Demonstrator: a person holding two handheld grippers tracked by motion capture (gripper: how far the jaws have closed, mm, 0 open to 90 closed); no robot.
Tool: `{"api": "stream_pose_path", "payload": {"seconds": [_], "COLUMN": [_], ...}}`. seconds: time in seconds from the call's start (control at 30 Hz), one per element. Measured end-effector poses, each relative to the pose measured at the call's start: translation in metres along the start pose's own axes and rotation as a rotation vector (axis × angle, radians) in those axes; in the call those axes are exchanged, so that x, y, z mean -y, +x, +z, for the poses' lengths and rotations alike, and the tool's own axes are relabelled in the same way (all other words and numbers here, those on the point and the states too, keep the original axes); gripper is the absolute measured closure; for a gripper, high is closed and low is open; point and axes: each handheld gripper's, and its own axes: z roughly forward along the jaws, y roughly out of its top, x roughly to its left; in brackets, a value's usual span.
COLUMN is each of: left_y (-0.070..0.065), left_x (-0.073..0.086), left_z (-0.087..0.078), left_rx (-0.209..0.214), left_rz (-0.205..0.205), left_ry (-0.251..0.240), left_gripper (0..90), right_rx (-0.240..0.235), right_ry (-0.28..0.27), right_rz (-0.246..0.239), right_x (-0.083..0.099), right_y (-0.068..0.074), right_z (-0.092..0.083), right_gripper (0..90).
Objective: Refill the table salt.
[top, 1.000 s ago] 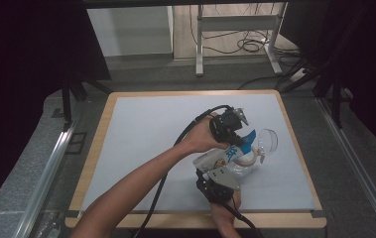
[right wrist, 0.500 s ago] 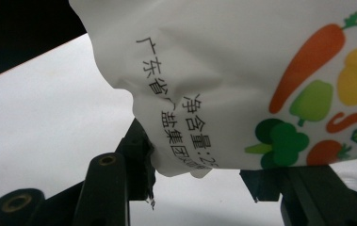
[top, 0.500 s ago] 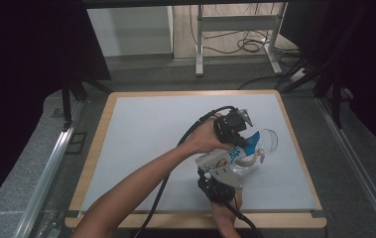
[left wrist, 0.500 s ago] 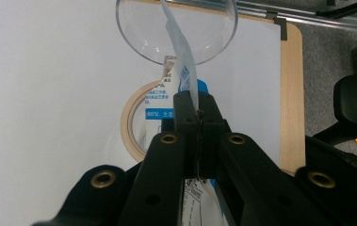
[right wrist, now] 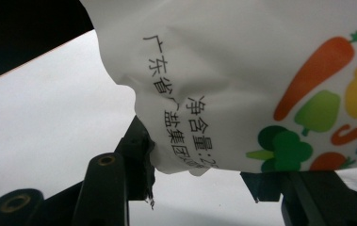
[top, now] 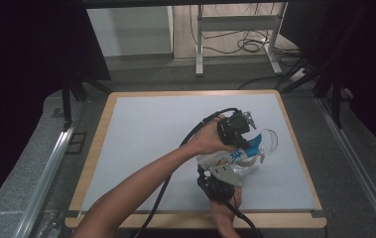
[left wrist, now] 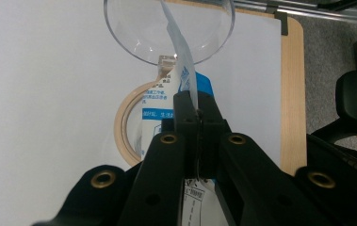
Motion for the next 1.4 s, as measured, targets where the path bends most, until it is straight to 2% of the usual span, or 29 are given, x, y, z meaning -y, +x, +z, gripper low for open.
{"api": "stream_pose_path", "payload": {"seconds": [0.23,0.67,1.4], "left_y": [0.001,0.004,0.006], "left_x": [0.0,-0.004,-0.005], "left_z": [0.001,0.005,0.004], "left_rx": [-0.001,-0.001,-0.013], "left_rz": [-0.002,-0.005,-0.01], "left_ry": [-0.001,0.02,0.017], "left_gripper": [90.0,90.0,90.0], "right_rx": [0.007,-0.015,-0.03], "right_ry": [0.002,-0.01,-0.022], "right_rz": [0.018,0.05,0.04], "right_x": [-0.006,-0.01,-0.012], "right_y": [0.002,-0.003,-0.005], "right_z": [0.001,0.004,0.005], "right_gripper": [51.9,51.8,52.2]}}
